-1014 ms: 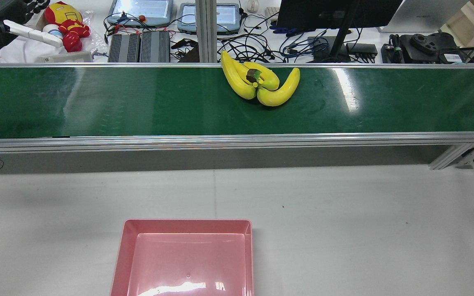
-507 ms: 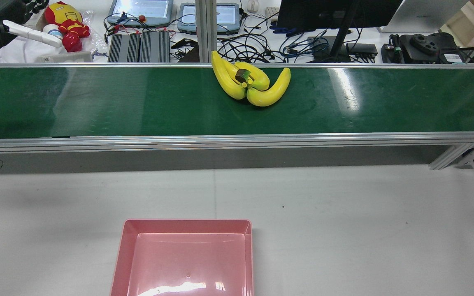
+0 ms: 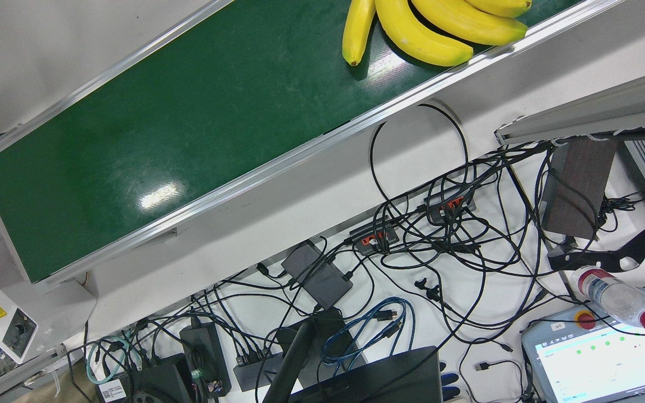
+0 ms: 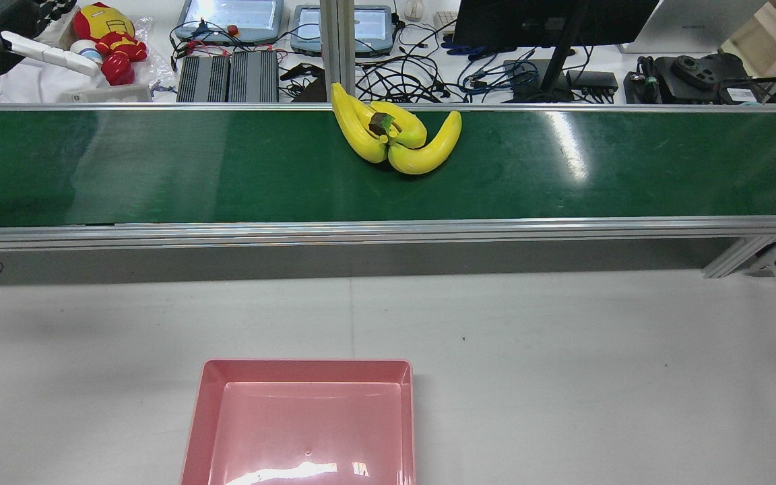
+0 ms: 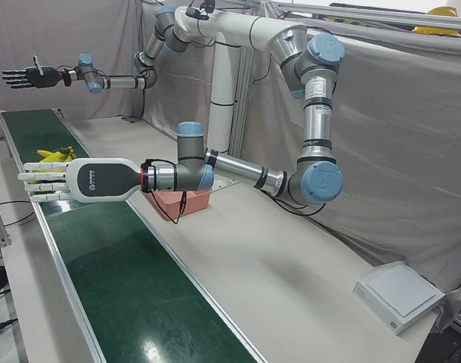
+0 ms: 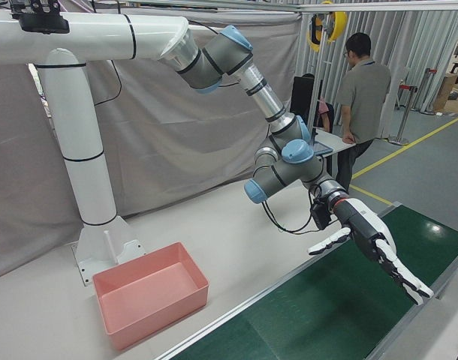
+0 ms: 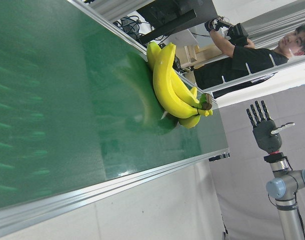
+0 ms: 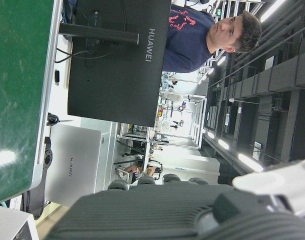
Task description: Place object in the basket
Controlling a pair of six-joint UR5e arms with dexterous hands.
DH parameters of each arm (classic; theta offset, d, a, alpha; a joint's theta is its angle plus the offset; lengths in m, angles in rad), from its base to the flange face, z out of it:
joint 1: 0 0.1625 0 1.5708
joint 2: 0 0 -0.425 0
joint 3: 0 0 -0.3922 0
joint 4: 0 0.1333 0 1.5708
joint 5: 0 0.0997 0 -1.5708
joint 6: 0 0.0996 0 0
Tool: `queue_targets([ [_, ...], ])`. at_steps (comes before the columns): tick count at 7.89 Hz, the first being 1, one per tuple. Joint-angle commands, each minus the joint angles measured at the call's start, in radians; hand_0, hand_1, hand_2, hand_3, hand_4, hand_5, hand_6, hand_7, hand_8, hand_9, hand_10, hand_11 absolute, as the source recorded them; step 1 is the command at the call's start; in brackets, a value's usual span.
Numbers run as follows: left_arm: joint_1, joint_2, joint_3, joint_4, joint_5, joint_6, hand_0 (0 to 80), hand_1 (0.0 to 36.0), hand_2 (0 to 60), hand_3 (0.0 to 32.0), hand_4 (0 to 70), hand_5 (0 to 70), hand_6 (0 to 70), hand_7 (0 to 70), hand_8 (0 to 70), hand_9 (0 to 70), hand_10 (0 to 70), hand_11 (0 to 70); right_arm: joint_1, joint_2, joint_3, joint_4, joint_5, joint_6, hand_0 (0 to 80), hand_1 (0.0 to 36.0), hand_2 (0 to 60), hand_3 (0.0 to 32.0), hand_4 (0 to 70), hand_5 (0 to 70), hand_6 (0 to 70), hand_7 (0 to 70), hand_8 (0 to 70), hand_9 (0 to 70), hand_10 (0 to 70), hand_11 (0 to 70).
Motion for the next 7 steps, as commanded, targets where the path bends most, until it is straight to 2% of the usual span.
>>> queue_targets([
  [1, -0.006, 0.0, -0.001, 0.005, 0.0, -0.001, 59.5, 20.6, 0.0, 1.2, 7.8, 0.0, 0.0, 1.7, 4.3, 7.6, 1.2, 4.4, 0.0, 0.0, 0.0, 0.0, 0.0, 0.0, 0.0, 0.0, 0.0, 0.0, 0.0, 0.0, 0.0, 0.0, 0.0, 0.0, 0.0, 0.0],
  [6, 0.004, 0.002, -0.011, 0.018, -0.001, 0.008, 59.9, 21.2, 0.0, 2.8, 6.3, 0.0, 0.0, 1.5, 4.6, 7.6, 1.5, 5.0, 0.0, 0.0, 0.0, 0.0, 0.0, 0.0, 0.0, 0.0, 0.0, 0.0, 0.0, 0.0, 0.0, 0.0, 0.0, 0.0, 0.0, 0.0],
  [7, 0.004, -0.001, -0.011, 0.011, -0.003, 0.055, 58.6, 20.5, 0.0, 4.6, 4.2, 0.0, 0.0, 1.6, 4.6, 7.8, 1.8, 5.3, 0.0, 0.0, 0.0, 0.0, 0.0, 0.0, 0.0, 0.0, 0.0, 0.0, 0.0, 0.0, 0.0, 0.0, 0.0, 0.0, 0.0, 0.0],
])
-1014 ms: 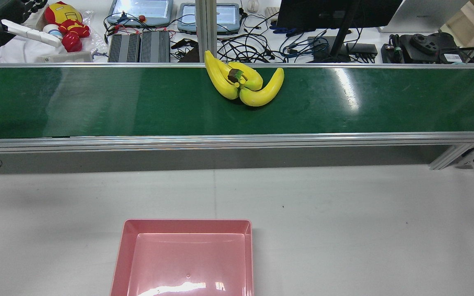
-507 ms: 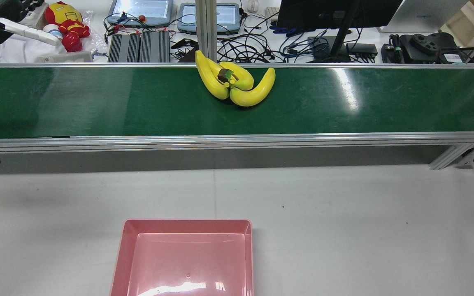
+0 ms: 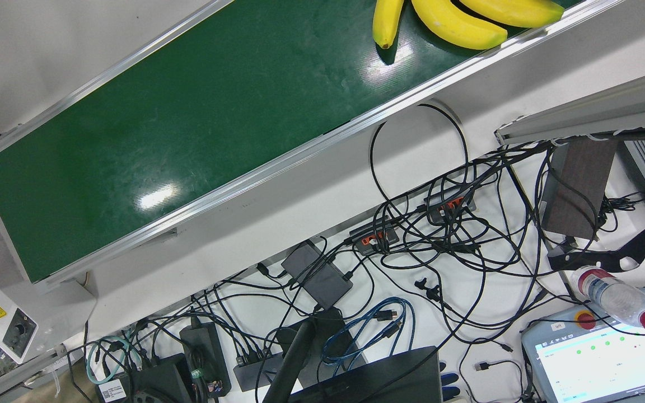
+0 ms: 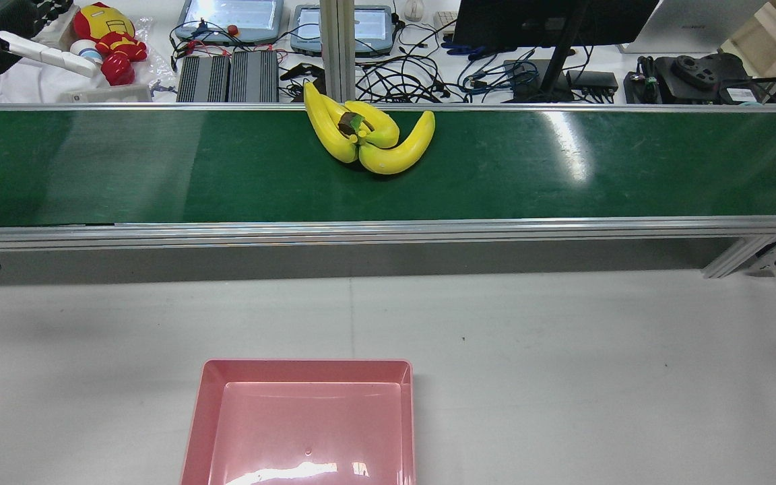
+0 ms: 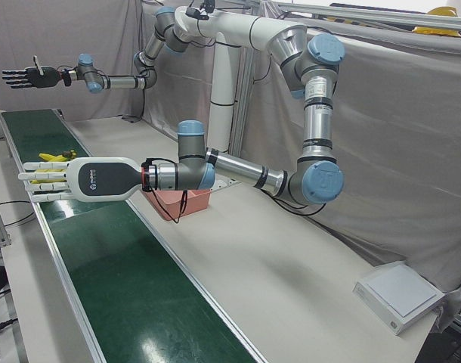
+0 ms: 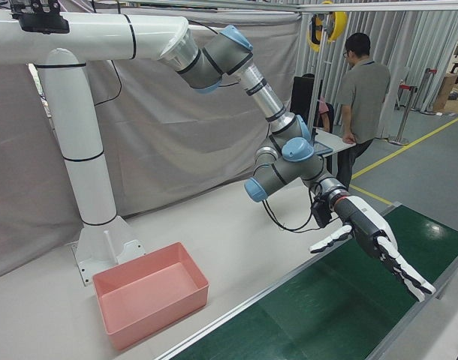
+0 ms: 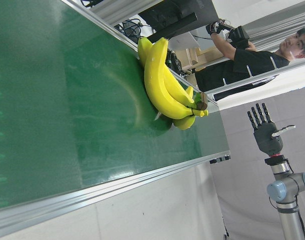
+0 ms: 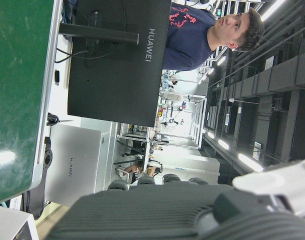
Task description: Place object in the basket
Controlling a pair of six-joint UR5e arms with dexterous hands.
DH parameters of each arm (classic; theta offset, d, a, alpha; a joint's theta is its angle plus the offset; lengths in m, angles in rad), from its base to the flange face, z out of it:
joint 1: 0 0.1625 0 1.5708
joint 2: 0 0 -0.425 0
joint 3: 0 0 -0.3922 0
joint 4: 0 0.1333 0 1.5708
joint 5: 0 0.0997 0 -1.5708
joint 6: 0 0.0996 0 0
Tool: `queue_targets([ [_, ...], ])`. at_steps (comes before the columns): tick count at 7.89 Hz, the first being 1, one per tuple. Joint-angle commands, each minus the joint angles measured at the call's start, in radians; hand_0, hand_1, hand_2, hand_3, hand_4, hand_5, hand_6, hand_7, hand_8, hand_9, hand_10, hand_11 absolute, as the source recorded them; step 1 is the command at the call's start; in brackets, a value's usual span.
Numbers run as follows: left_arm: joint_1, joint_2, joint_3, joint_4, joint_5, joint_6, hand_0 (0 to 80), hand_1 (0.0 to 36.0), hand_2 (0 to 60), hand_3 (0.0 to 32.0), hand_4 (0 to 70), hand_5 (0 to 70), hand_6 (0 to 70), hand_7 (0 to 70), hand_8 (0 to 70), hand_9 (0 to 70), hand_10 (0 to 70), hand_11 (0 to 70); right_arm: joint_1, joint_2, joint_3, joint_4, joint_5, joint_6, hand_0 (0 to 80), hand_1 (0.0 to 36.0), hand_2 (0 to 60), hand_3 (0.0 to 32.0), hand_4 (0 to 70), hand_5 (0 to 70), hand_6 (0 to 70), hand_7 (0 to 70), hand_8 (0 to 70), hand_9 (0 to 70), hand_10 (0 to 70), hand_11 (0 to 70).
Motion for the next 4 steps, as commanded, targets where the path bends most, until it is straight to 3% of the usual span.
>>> queue_targets([
  [1, 0.006, -0.003, -0.01, -0.015, -0.004, 0.068, 58.7, 20.7, 0.0, 7.4, 2.2, 0.0, 0.0, 1.4, 4.2, 7.4, 1.7, 5.3, 0.0, 0.0, 0.0, 0.0, 0.0, 0.0, 0.0, 0.0, 0.0, 0.0, 0.0, 0.0, 0.0, 0.0, 0.0, 0.0, 0.0, 0.0],
  [4, 0.03, 0.002, -0.048, -0.013, -0.003, 0.183, 58.3, 20.5, 0.0, 5.6, 3.8, 0.0, 0.0, 1.3, 4.3, 7.4, 1.3, 4.6, 0.0, 0.0, 0.0, 0.0, 0.0, 0.0, 0.0, 0.0, 0.0, 0.0, 0.0, 0.0, 0.0, 0.0, 0.0, 0.0, 0.0, 0.0],
])
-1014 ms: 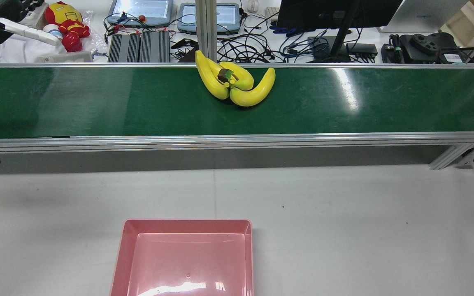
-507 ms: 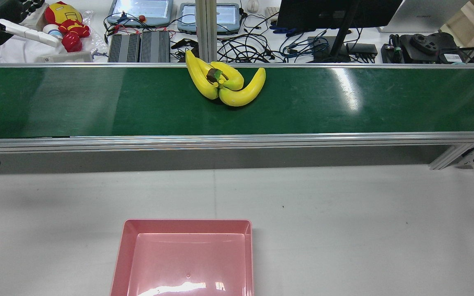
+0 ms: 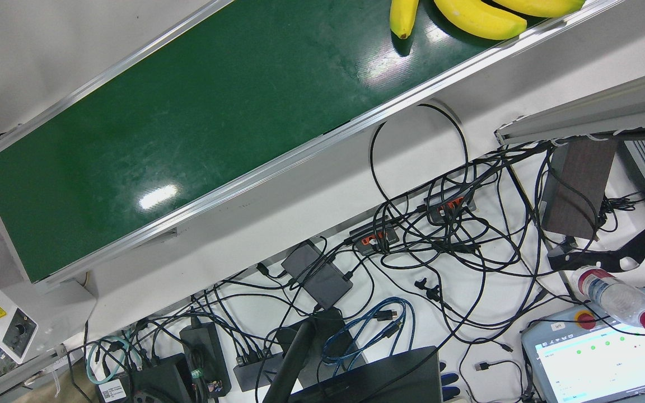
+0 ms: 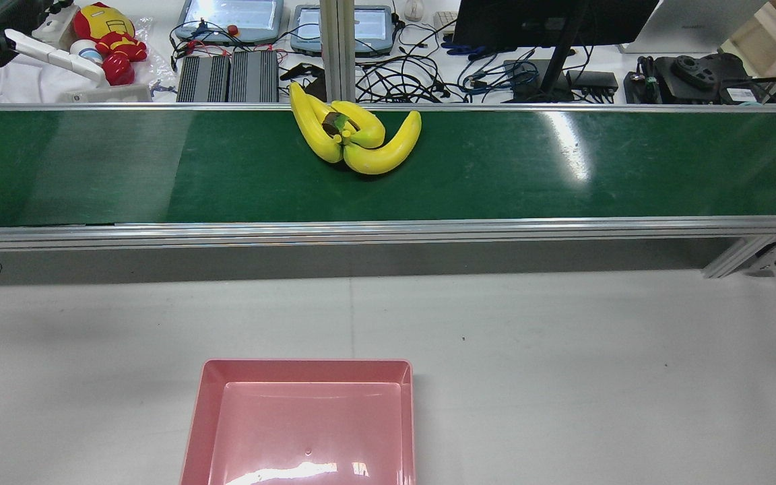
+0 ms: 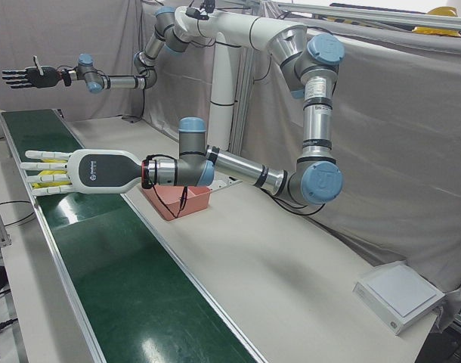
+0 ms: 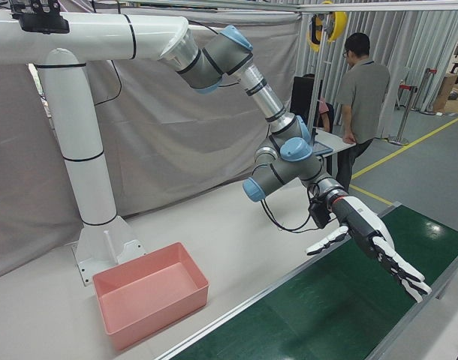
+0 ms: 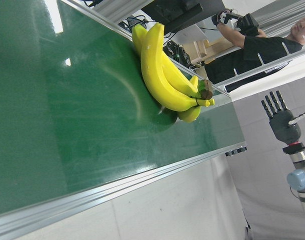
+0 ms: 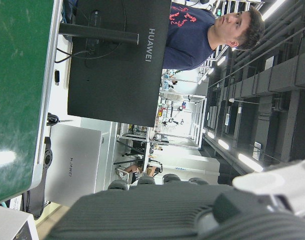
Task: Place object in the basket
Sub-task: 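Move the left hand over the conveyor toward the bananas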
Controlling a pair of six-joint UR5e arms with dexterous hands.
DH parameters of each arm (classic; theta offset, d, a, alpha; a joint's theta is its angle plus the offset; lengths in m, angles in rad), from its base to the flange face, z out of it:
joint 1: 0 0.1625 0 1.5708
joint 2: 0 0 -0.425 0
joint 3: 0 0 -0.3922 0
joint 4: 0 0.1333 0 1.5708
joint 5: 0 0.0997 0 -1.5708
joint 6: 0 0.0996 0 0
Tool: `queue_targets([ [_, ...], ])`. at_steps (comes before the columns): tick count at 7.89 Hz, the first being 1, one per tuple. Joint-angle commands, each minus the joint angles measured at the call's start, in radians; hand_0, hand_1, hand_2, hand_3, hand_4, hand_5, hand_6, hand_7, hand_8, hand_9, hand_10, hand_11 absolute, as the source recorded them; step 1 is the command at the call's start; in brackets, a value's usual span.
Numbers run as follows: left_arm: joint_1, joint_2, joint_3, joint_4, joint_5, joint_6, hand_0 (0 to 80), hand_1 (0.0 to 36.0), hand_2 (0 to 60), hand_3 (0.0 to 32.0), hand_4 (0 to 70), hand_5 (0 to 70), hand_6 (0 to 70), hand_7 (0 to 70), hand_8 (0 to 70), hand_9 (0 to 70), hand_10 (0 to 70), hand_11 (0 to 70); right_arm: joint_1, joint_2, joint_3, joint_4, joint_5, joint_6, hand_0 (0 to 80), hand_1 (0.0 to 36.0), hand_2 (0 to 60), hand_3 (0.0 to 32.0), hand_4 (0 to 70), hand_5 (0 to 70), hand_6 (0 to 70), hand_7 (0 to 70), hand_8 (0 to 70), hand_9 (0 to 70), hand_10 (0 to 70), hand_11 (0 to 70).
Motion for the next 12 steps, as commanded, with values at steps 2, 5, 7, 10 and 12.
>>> queue_targets([
  [2, 0.088, -0.007, -0.015, 0.005, -0.008, 0.138, 56.9, 18.8, 0.0, 2.6, 5.9, 0.0, 0.0, 1.0, 4.5, 6.4, 0.0, 0.4, 0.0, 0.0, 0.0, 0.0, 0.0, 0.0, 0.0, 0.0, 0.0, 0.0, 0.0, 0.0, 0.0, 0.0, 0.0, 0.0, 0.0, 0.0],
  [5, 0.116, -0.11, -0.016, 0.091, -0.048, 0.357, 57.0, 19.9, 0.0, 8.2, 2.1, 0.0, 0.0, 0.0, 5.0, 6.7, 0.0, 0.0, 0.0, 0.0, 0.0, 0.0, 0.0, -0.002, 0.0, 0.0, 0.0, 0.0, 0.0, 0.0, 0.0, 0.0, 0.0, 0.0, 0.0, 0.0],
  [7, 0.118, -0.142, -0.018, 0.111, -0.056, 0.469, 55.5, 20.1, 1.6, 9.0, 0.0, 0.0, 0.0, 0.3, 5.4, 6.9, 0.0, 0.0, 0.0, 0.0, 0.0, 0.0, 0.0, 0.0, 0.0, 0.0, 0.0, 0.0, 0.0, 0.0, 0.0, 0.0, 0.0, 0.0, 0.0, 0.0],
  [10, 0.216, -0.137, -0.013, 0.107, -0.059, 0.574, 53.0, 19.9, 7.3, 8.6, 0.0, 0.0, 0.0, 1.3, 5.5, 7.3, 0.0, 0.1, 0.0, 0.0, 0.0, 0.0, 0.0, 0.0, 0.0, 0.0, 0.0, 0.0, 0.0, 0.0, 0.0, 0.0, 0.0, 0.0, 0.0, 0.0],
  [12, 0.247, -0.134, -0.002, 0.076, -0.062, 0.611, 52.1, 18.5, 5.5, 5.8, 0.0, 0.0, 0.0, 1.3, 5.6, 7.0, 0.0, 0.0, 0.0, 0.0, 0.0, 0.0, 0.0, -0.002, 0.0, 0.0, 0.0, 0.0, 0.0, 0.0, 0.0, 0.0, 0.0, 0.0, 0.0, 0.0],
])
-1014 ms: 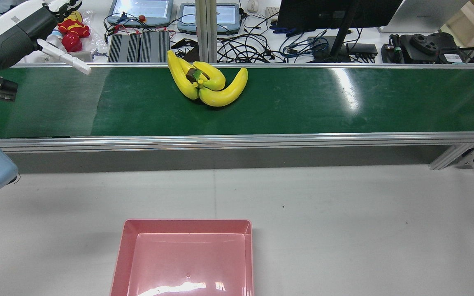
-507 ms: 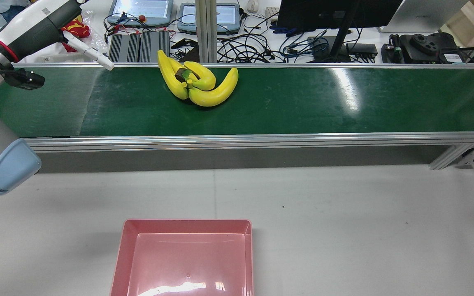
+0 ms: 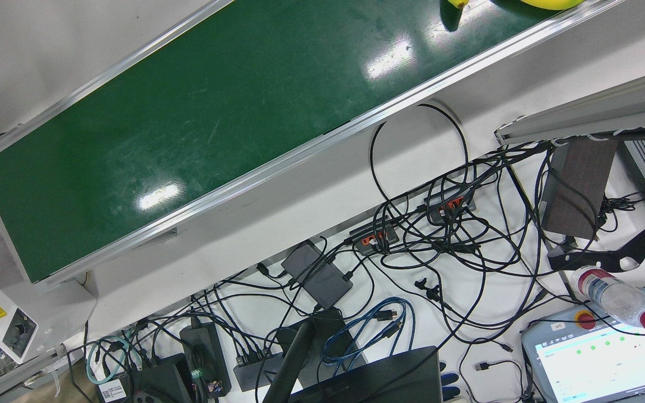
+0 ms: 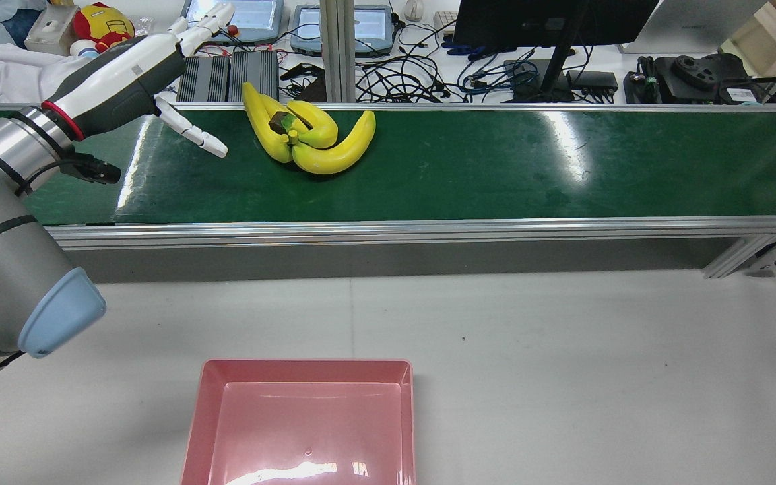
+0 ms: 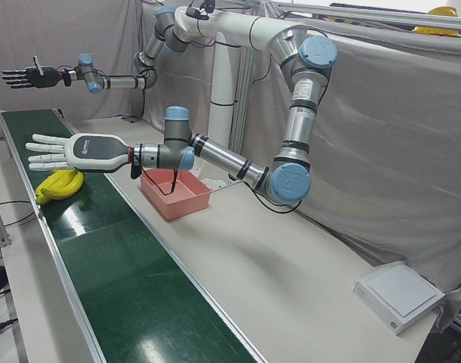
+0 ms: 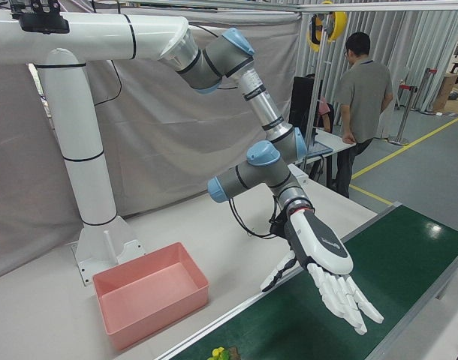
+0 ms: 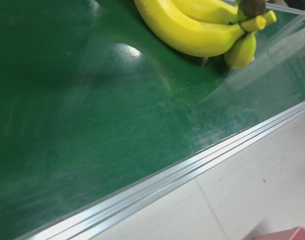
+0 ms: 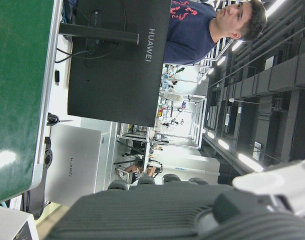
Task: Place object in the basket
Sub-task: 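Move the left hand over the conveyor toward the bananas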
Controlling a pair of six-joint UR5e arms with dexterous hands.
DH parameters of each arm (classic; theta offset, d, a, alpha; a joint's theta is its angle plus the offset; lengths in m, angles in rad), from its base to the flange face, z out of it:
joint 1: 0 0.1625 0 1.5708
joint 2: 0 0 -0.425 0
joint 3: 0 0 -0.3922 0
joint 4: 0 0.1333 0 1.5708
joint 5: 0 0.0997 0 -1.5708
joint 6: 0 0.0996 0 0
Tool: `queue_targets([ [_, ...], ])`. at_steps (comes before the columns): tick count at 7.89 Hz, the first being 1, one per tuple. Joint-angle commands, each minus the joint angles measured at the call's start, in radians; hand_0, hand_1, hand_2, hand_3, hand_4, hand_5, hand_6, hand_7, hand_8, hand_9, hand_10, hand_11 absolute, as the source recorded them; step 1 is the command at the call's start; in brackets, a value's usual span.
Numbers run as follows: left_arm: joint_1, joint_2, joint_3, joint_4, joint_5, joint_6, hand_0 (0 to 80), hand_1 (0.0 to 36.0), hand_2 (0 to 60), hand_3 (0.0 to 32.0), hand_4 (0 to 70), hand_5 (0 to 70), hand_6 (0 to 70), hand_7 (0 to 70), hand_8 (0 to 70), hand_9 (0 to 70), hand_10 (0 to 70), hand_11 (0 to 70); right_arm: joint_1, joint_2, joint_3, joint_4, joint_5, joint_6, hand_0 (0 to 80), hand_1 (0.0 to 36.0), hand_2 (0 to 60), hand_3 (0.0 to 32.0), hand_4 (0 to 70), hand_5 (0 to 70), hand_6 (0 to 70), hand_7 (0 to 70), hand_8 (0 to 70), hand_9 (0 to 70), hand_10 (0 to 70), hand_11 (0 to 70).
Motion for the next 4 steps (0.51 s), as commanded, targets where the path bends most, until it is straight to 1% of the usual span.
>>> queue_targets([
  [1, 0.039, 0.011, 0.016, -0.036, -0.03, 0.054, 51.5, 18.1, 5.9, 5.0, 0.0, 0.0, 0.0, 1.4, 5.6, 7.0, 0.0, 0.0, 0.0, 0.0, 0.0, 0.0, 0.0, 0.0, 0.0, 0.0, 0.0, 0.0, 0.0, 0.0, 0.0, 0.0, 0.0, 0.0, 0.0, 0.0],
  [2, 0.038, 0.012, 0.057, -0.061, -0.03, 0.054, 51.1, 17.6, 5.5, 5.8, 0.0, 0.0, 0.0, 1.2, 5.7, 7.2, 0.0, 0.0, 0.0, 0.0, 0.0, 0.0, 0.0, 0.0, 0.0, 0.0, 0.0, 0.0, 0.0, 0.0, 0.0, 0.0, 0.0, 0.0, 0.0, 0.0],
  [3, 0.038, 0.011, 0.098, -0.087, -0.03, 0.054, 50.8, 17.3, 5.0, 5.8, 0.0, 0.0, 0.0, 1.3, 5.8, 7.2, 0.0, 0.2, 0.0, 0.0, 0.0, 0.0, 0.0, 0.0, 0.0, 0.0, 0.0, 0.0, 0.0, 0.0, 0.0, 0.0, 0.0, 0.0, 0.0, 0.0],
  [4, 0.038, 0.009, 0.129, -0.105, -0.03, 0.054, 50.4, 17.0, 5.5, 5.0, 0.0, 0.0, 0.0, 1.5, 6.2, 7.5, 0.0, 0.3, 0.0, 0.0, 0.0, 0.0, 0.0, 0.0, 0.0, 0.0, 0.0, 0.0, 0.0, 0.0, 0.0, 0.0, 0.0, 0.0, 0.0, 0.0],
])
